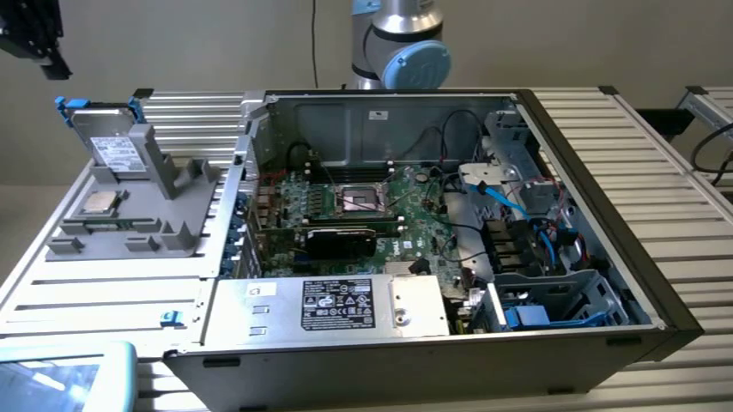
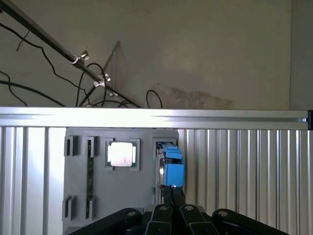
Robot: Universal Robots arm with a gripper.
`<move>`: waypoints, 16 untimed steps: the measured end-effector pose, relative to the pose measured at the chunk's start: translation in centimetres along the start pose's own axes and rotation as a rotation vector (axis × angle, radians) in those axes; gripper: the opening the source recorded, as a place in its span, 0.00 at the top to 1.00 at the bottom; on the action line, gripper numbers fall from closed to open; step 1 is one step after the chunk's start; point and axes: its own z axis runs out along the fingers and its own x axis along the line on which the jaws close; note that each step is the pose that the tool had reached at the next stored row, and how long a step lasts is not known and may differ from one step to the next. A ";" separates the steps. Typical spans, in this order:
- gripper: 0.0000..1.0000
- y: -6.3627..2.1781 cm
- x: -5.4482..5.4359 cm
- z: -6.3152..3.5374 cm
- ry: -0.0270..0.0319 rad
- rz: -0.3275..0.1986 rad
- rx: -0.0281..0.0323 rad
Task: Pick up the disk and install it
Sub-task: 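Pick up the disk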
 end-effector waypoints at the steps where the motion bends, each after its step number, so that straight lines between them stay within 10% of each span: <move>1: 0.82 0.00 0.0 0.00 0.0000 0.000 -0.0009; 12: 0.34 -0.05 0.0 0.70 0.0017 0.001 -0.0153; 16: 0.34 -0.13 0.0 1.44 0.0102 0.001 -0.0153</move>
